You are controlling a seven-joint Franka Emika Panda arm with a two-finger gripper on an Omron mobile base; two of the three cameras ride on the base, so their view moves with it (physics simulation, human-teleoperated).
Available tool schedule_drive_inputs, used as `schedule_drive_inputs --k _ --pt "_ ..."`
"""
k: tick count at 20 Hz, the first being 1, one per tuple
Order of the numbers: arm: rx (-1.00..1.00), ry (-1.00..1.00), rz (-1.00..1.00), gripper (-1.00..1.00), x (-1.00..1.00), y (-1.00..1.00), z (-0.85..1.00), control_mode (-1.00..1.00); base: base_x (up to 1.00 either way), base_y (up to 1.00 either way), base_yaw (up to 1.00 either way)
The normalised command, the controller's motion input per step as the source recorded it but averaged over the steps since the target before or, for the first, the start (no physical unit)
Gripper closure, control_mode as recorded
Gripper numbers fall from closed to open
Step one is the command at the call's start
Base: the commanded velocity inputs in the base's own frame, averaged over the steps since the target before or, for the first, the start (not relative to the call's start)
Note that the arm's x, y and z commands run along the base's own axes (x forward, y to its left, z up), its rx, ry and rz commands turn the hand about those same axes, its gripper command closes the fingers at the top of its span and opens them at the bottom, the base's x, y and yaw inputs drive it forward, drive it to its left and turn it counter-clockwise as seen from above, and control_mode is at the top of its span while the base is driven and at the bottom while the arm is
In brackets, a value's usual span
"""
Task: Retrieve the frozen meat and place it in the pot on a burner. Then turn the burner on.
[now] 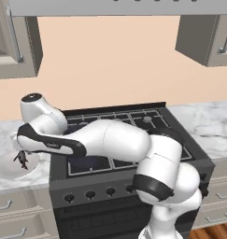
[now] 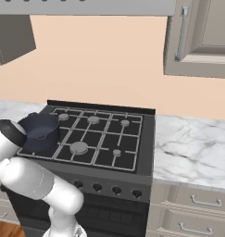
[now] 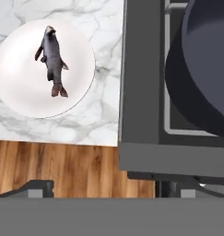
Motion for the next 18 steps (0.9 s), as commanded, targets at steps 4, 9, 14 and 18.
schedule_drive_inputs --k 4,9,14,18 --pt "-0.06 0.00 0.00 -1.00 0.25 0.35 -0.17 -1.00 0.00 0.00 0.00" --pt "-0.09 0.04 -0.03 -1.00 0.34 0.33 -0.13 -1.00 0.00 0.00 0.00" --pt "-0.10 0.06 -0.05 -1.00 0.20 0.23 -0.04 -1.00 0.00 0.00 0.00" --pt "-0.04 0.01 -0.05 -1.00 0.24 0.34 -0.21 -1.00 0.00 0.00 0.00"
